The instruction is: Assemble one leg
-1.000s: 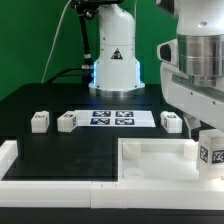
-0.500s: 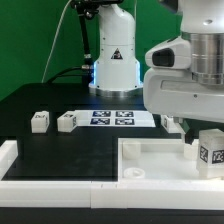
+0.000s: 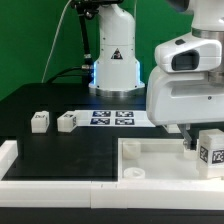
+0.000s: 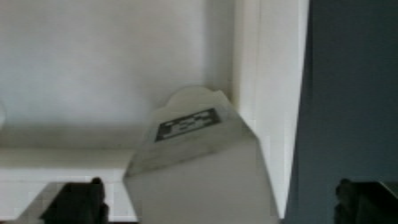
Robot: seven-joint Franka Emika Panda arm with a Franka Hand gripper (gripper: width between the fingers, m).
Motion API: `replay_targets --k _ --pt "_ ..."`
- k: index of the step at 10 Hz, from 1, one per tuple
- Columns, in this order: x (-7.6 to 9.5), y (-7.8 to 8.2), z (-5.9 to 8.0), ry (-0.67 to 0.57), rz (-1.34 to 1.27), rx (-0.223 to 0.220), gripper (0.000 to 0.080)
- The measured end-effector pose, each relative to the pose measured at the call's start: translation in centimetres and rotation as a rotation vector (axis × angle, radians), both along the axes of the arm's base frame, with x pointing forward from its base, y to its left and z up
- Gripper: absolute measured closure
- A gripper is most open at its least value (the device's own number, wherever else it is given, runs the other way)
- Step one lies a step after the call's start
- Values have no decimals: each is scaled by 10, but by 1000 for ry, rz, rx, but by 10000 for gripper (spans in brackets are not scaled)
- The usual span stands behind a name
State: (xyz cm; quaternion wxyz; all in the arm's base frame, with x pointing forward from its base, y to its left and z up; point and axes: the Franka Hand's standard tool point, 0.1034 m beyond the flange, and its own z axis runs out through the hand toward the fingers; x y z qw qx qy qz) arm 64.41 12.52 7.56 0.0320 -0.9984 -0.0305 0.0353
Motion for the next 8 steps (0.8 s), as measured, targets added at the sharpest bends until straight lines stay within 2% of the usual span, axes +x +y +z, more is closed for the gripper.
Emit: replay_targets --k 1,3,4,5,6,7,8 --pt "0 -1 0 -7 115 8 151" --pt "0 -2 -1 -9 146 11 151" --pt "0 -2 -1 -9 146 11 240" --pt "0 -2 -1 -9 146 11 373" --pt "0 -2 -1 -9 146 10 373" --pt "0 -4 -1 -8 137 8 506" --pt "0 -4 -1 -6 99 5 506"
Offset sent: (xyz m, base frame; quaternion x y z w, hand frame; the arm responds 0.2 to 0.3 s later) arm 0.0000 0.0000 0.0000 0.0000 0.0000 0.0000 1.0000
